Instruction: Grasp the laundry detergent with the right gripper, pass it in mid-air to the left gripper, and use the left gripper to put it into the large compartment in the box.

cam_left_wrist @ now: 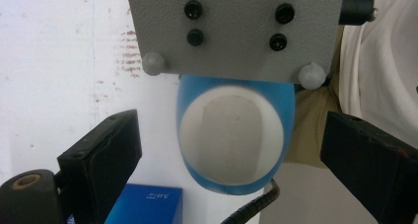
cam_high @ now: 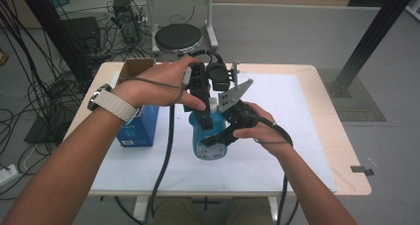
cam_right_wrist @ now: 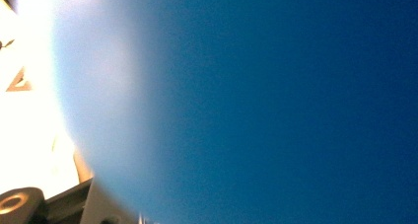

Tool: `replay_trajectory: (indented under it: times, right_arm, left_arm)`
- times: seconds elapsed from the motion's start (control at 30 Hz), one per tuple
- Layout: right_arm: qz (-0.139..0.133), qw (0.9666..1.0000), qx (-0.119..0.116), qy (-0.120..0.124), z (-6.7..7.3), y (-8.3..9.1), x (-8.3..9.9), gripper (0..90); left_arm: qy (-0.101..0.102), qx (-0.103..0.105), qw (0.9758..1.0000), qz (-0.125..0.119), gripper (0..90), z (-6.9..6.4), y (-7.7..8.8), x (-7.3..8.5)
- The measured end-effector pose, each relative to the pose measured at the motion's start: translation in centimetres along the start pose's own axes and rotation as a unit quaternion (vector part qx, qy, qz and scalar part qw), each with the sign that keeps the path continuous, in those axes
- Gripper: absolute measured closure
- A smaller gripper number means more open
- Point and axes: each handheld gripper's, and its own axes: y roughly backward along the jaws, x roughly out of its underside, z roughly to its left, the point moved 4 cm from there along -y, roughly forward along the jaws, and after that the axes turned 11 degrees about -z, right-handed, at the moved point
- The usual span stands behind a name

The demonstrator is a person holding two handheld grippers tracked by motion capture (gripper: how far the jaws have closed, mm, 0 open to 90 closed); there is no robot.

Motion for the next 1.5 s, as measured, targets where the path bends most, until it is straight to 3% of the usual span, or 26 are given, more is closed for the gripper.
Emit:
replay_trajectory:
  times: [1.5]
  right_arm:
    - [-0.013,0.9999,-0.001,0.009,0.3,0.2,-1.0,43.3]
  left_arm:
    - [-0.009,0.001,1.0000,-0.001,11.7,0.0,-1.8,0.3]
